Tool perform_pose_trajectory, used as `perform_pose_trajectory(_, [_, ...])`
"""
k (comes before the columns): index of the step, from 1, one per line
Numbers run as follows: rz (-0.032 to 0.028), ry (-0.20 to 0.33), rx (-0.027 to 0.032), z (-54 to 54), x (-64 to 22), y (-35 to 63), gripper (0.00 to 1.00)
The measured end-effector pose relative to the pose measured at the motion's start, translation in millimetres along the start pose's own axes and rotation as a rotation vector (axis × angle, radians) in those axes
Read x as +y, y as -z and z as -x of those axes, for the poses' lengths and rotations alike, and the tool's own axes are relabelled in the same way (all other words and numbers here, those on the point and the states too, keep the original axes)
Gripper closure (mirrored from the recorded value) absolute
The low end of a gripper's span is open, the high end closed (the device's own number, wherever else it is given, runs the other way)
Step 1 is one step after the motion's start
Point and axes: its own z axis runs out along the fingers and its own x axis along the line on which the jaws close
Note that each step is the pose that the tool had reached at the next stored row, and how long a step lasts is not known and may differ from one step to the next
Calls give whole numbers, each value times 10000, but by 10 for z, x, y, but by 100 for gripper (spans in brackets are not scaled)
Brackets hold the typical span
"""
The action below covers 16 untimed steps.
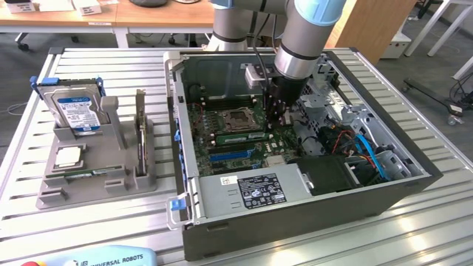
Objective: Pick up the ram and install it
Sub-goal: 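Press down the ram until it locks into place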
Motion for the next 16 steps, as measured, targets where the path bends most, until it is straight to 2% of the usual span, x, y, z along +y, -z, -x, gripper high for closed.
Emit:
perform_pose_trajectory(11, [0, -1, -1, 0, 0, 1, 90])
perform_pose_trajectory(16, [0, -1, 1, 0, 3, 69, 90])
